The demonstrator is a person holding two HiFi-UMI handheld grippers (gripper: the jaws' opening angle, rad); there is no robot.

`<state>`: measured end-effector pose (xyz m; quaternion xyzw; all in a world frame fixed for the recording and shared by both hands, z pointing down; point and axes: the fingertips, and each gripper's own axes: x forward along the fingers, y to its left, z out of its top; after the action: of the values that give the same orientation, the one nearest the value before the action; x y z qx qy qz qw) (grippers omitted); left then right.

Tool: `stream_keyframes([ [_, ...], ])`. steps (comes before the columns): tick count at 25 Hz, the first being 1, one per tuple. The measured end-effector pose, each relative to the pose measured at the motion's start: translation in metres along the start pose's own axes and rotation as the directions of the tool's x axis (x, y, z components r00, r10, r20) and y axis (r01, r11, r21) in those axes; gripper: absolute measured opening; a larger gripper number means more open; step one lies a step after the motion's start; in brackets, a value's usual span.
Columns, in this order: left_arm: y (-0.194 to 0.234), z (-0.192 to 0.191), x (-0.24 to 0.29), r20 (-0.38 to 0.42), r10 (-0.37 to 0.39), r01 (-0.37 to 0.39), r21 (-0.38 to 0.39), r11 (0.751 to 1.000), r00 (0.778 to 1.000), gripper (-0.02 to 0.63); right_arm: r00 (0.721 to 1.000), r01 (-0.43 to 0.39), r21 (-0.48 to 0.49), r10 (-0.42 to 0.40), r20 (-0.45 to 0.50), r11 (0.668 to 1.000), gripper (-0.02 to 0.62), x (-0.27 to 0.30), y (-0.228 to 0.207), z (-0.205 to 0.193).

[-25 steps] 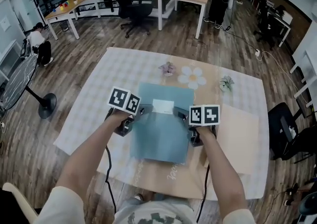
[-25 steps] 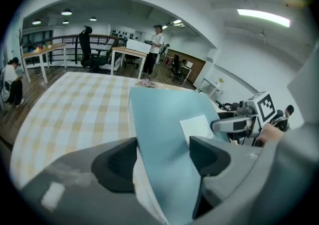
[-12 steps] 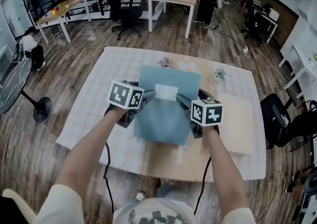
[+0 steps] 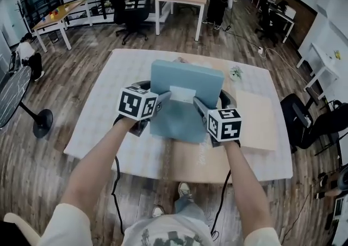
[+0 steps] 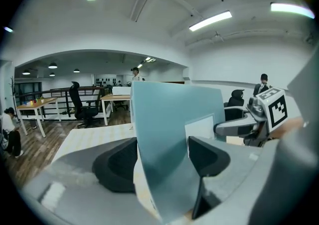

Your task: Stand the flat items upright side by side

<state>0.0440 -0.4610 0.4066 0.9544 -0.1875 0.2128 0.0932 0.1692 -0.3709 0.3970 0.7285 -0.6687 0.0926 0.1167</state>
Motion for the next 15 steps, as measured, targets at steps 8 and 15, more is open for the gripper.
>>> stream_keyframes([
  [8,-0.025,-0.01,-0.035,0.034,-0.005,0.004,0.025,1.0,0.999,0.336,0.998,0.061,-0.036,-0.06,0.028,0.998,0.396,-0.043,0.021,-0.004],
  [15,-0.039,-0.025,-0.063,0.029,0.007,-0.008,0.052,0.999,1.0,0.336,0.995,0.086,-0.01,-0.085,0.043,0.996,0.385,-0.072,0.043,-0.008],
])
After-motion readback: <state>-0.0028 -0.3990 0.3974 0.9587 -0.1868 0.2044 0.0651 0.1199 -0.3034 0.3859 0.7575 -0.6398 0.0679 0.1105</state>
